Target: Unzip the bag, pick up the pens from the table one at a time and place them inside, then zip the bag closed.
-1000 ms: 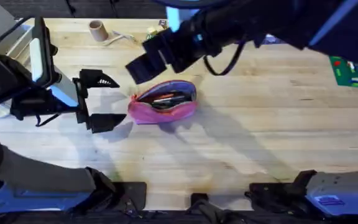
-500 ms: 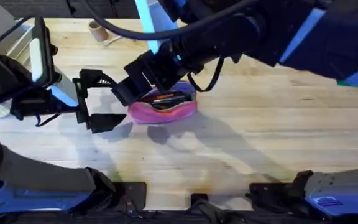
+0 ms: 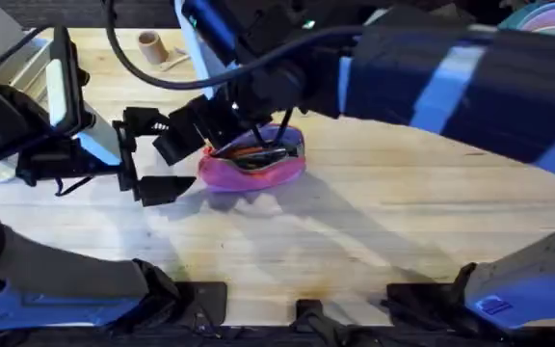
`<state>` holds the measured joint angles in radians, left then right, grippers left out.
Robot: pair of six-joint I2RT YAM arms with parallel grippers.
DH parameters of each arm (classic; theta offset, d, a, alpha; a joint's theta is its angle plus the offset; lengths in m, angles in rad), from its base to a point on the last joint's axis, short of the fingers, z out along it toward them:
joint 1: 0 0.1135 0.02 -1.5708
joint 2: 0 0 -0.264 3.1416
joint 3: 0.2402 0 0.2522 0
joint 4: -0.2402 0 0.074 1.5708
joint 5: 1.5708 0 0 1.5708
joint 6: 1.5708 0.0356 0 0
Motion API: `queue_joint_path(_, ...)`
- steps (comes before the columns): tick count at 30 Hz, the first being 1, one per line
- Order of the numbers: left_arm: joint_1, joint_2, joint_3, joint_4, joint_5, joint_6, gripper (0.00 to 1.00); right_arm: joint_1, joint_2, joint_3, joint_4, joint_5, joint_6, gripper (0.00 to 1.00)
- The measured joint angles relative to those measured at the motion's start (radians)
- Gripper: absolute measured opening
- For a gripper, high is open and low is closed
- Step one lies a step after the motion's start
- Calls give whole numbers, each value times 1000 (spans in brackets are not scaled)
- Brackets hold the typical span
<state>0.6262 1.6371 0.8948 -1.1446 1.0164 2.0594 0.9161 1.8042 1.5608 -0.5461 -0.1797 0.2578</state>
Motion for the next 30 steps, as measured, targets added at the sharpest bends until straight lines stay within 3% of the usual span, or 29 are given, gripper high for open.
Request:
queue_joint_path(16, 0, 0, 0, 0, 0, 0, 993, 0, 183, 0, 82, 0, 1, 989)
queue_joint_path(20, 0, 0, 0, 0, 0, 0, 993, 0, 195, 0, 84, 1, 1, 831)
queue_joint_path(25, 0, 0, 0, 0, 0, 0, 993, -1, 196, 0, 98, 1, 4, 524)
queue_joint_path(30, 0, 0, 0, 0, 0, 0, 994, -1, 197, 0, 110, 0, 5, 281)
